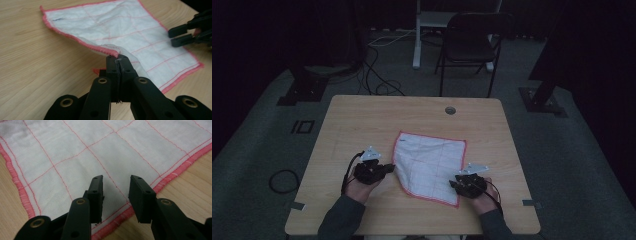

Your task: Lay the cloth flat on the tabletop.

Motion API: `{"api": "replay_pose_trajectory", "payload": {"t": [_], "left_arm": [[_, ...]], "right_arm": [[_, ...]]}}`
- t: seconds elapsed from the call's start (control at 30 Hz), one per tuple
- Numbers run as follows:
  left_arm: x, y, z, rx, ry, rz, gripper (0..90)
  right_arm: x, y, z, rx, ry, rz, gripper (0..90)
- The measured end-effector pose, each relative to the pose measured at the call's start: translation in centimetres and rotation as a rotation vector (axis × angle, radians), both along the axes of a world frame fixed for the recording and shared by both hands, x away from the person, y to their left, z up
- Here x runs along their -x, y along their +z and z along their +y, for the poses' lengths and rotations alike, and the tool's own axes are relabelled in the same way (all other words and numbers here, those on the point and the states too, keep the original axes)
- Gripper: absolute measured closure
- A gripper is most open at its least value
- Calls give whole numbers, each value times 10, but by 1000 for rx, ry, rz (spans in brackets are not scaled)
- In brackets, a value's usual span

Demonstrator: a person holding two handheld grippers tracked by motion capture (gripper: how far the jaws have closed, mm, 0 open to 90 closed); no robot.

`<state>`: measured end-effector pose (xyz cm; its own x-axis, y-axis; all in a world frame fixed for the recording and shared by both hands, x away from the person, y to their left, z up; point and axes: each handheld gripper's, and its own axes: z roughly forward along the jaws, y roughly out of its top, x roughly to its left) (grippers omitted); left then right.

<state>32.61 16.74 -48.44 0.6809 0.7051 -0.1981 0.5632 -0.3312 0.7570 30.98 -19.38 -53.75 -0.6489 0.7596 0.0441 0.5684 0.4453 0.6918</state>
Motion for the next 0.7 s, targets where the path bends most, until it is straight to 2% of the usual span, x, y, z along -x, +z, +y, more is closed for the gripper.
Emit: {"api": "replay_pose_trajectory", "payload": {"t": [0.07, 0.43, 0.53, 0.7], "left_arm": [[-1, 0, -1, 0, -1, 1, 892], [-35, -15, -40, 6, -29, 46, 892], [-46, -21, -53, -18, -46, 59, 890], [-50, -29, -55, -57, -44, 70, 815]], "right_arm": [[0, 0, 0, -1, 0, 0, 641], [0, 0, 0, -4, 0, 0, 641], [0, 0, 0, -4, 0, 0, 641], [0, 0, 0, -3, 3, -2, 641]]}}
